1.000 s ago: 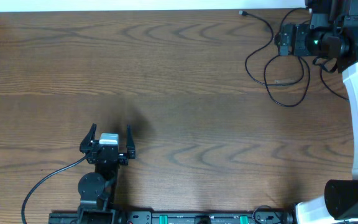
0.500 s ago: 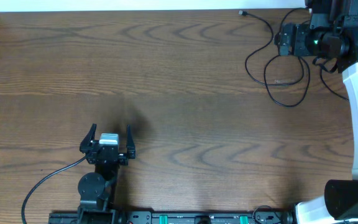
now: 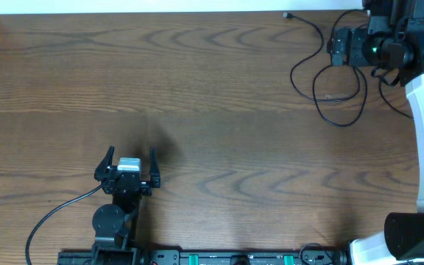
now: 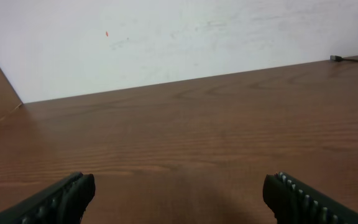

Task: Untangle cables

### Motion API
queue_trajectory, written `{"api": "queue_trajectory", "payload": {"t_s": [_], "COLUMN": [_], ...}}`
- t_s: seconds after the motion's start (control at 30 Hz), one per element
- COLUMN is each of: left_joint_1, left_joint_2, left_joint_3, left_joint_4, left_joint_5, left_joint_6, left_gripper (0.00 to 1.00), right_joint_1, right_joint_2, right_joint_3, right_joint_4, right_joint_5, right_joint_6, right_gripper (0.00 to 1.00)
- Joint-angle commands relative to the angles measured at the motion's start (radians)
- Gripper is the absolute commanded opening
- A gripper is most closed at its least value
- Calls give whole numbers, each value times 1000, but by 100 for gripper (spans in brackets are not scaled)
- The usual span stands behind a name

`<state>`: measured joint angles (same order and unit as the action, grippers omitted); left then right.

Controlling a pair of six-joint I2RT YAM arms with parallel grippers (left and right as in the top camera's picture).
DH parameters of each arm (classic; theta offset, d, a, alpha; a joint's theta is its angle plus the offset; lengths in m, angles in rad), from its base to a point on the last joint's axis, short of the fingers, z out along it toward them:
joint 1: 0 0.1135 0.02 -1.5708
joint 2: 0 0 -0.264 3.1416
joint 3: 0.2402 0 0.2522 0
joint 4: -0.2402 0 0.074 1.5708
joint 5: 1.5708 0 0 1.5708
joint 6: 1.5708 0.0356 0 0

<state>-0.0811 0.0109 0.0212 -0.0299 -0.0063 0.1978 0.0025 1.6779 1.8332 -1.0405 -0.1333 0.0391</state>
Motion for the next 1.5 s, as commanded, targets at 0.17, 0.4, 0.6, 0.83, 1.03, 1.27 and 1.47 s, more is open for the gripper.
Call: {"api": "queue_trajectory", "payload": {"t_s": [0.17,0.4,0.6,0.83,1.03,1.27,1.47], "left_joint_1": [4,4,4,4,4,4,4], "left_joint_2": [-7,-6,-7,-7,-7,-7,-6], "left_joint_3": [-17,-17,-17,-17,-17,-17,-17], "left_joint_4": [-41,-41,-40,-41,-41,-41,-41], "left_joint_5": [-35,-35,-35,-35,-35,-35,-35], "left_joint_6": [-13,-13,-13,-13,-13,-13,-13], "left_gripper": [91,91,91,91,91,91,91], "right_joint_1": [63,106,112,112,117,123,122], "right_joint_2": [-10,-14,-15,-16,-24,-134,-276], "right_joint_3": [-20,-211,-419,-513,-566,-854,-1079], "right_joint_4": [26,227,438,499,540,848,1075], "right_joint_5": [140,187,187,207,206,206,206], "right_joint_6": [-19,-19,-19,-19,-18,10,19], "right_gripper": [99,99,99,99,99,99,99]}}
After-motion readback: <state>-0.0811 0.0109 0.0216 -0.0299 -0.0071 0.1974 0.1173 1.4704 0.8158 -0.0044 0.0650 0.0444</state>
